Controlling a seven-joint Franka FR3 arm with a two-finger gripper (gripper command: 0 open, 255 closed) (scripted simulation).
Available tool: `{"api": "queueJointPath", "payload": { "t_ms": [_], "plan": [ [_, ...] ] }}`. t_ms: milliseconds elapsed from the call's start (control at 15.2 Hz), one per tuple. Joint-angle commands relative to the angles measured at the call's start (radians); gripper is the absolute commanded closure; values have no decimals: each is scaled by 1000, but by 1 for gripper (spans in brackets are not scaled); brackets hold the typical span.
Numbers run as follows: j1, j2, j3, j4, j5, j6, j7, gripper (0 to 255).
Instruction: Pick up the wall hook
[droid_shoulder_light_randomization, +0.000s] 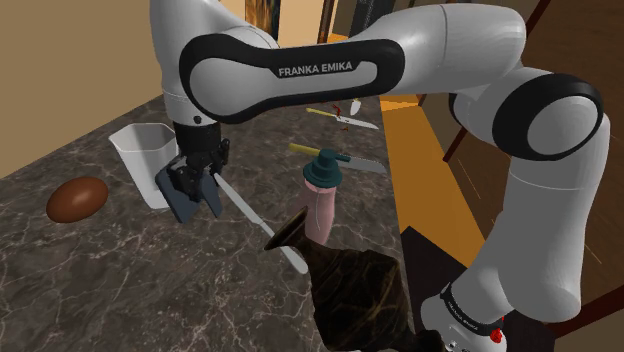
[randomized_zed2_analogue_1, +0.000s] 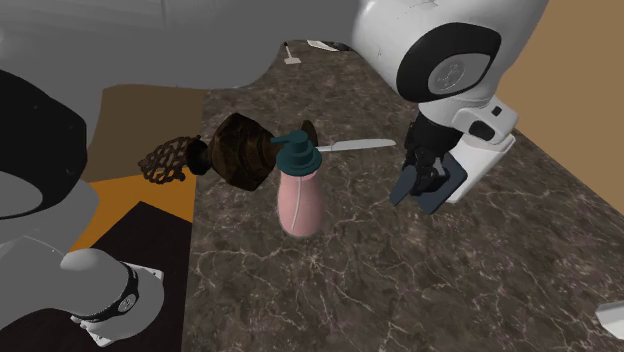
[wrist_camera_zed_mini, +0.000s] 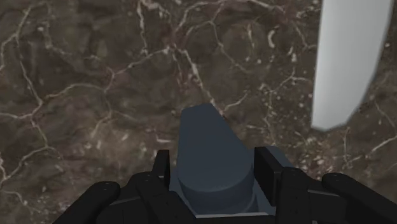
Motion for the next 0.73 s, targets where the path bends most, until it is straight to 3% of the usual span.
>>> {"api": "queueJointPath", "payload": {
  "t_ms": [0, 660],
  "plan": [
    [0, 1, 0, -1, 0, 2, 0, 255],
    [2, -2, 1, 21, 1, -22, 0, 255]
  ]
}}
